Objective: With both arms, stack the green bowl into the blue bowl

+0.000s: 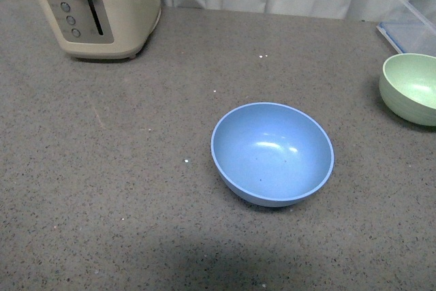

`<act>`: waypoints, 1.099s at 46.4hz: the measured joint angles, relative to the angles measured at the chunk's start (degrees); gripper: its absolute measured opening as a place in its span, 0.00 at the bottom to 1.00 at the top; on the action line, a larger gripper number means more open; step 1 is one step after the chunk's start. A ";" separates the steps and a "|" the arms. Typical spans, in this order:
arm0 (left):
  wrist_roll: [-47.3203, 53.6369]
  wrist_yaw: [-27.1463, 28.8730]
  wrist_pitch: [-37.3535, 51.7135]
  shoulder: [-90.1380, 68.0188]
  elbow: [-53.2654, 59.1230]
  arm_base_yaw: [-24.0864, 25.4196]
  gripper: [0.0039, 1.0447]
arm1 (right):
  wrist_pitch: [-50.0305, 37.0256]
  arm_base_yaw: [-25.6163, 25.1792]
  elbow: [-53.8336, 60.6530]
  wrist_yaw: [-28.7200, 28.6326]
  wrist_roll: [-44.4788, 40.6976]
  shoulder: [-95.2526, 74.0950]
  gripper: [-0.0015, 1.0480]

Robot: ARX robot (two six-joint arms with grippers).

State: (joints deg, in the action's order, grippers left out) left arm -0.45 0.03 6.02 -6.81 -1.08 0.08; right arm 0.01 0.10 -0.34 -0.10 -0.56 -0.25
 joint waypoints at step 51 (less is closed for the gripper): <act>0.20 -0.04 -5.90 6.62 0.00 0.00 0.94 | -13.46 -2.40 -6.36 22.77 5.90 -25.88 0.91</act>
State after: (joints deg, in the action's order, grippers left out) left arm -0.25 -0.01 0.12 -0.19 -1.08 0.08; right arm -13.45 -2.31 -6.70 22.68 5.34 -26.13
